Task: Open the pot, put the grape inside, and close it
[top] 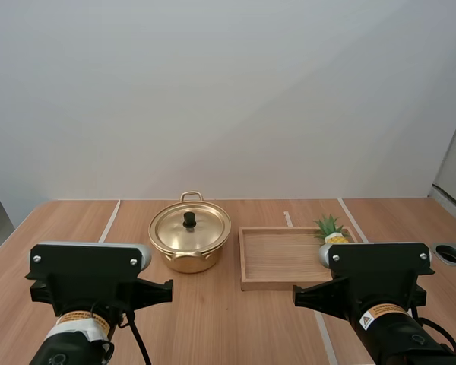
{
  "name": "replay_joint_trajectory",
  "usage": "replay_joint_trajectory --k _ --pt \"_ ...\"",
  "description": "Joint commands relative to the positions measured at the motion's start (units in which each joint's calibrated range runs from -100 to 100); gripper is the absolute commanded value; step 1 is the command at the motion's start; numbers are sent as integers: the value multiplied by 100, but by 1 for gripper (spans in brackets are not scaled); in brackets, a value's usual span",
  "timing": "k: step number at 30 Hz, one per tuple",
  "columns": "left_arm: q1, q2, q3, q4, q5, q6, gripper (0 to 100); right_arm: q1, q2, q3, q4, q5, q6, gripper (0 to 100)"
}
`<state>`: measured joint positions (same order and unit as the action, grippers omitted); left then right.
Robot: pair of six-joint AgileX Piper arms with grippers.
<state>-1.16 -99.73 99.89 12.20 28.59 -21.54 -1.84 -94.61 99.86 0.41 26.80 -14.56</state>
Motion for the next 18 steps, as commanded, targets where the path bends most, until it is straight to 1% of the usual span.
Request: replay_joint_trajectory --k 1,5,10,18 --pt "-14 -23 11 -84 -158 0 1 -1 5 14 9 -36 -26 0" --pt "-14 -27 11 -84 -129 0 1 -1 -44 14 5 -32 -26 0" --pt "-14 -27 11 -84 -180 0 1 -1 -510 14 5 -32 -26 0" --pt "-14 -27 11 -84 -180 0 1 -1 -539 14 5 -32 -26 0"
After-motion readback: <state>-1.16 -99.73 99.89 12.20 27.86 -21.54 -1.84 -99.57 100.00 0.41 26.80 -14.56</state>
